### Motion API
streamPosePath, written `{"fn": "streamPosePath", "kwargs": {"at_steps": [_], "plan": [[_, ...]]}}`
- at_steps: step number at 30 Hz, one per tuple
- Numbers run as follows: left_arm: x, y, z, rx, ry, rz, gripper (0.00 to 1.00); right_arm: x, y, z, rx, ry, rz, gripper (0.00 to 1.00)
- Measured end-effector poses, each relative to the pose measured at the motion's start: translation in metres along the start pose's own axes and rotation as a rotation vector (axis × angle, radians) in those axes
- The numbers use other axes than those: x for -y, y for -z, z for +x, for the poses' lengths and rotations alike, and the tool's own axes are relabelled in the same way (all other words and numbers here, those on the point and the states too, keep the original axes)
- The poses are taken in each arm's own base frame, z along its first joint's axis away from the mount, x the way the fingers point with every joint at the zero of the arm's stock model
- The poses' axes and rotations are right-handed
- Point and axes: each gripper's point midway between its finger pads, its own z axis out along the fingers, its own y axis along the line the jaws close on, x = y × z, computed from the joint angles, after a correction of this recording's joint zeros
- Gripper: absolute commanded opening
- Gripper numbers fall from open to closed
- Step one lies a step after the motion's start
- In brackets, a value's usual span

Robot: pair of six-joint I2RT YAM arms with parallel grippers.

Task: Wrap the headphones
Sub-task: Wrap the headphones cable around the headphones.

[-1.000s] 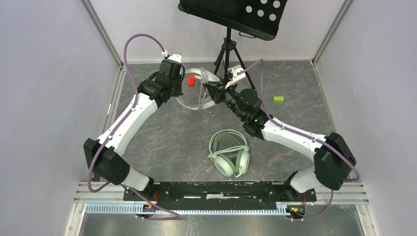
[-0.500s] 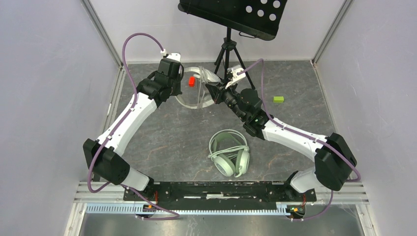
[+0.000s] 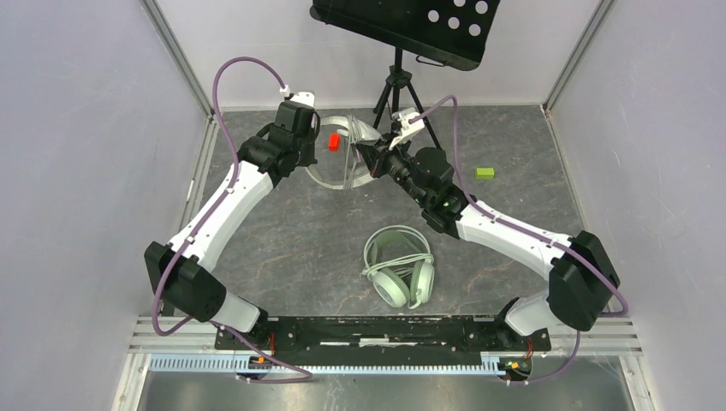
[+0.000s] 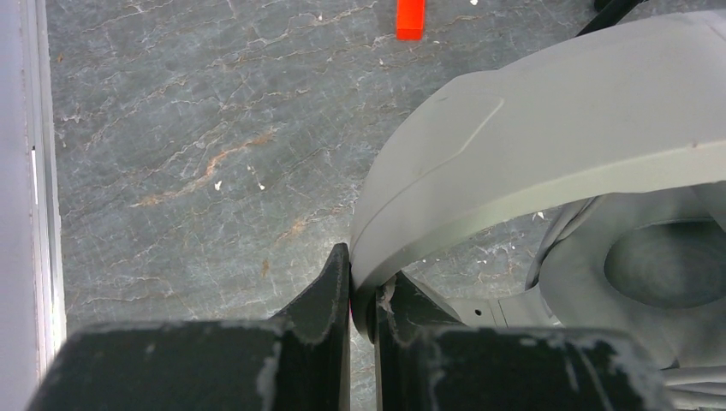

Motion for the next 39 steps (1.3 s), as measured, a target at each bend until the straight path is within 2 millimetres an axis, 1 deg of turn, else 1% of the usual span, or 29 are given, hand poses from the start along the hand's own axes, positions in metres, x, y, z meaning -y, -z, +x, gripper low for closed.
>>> {"fn": "streamPosePath", "kwargs": {"at_steps": [5,14,23,32,39], "plan": [[0.000,0.000,0.000,0.000,0.000,0.000,0.02,0.001,-0.001,0.008,-0.024,-0.004,0.005,0.08],[0.001,0.000,0.001,-0.003,0.000,0.008,0.02,0.002,-0.001,0.012,-0.034,-0.005,0.012,0.08],[0.008,0.000,0.002,-0.013,0.003,0.049,0.02,0.003,-0.005,0.029,-0.062,0.005,0.040,0.08],[0.012,0.001,0.003,-0.020,0.003,0.076,0.02,0.009,-0.001,0.030,-0.050,0.052,0.090,0.10],[0.014,0.002,0.002,-0.017,0.003,0.084,0.02,0.010,0.003,0.026,-0.041,0.091,0.108,0.11]]}}
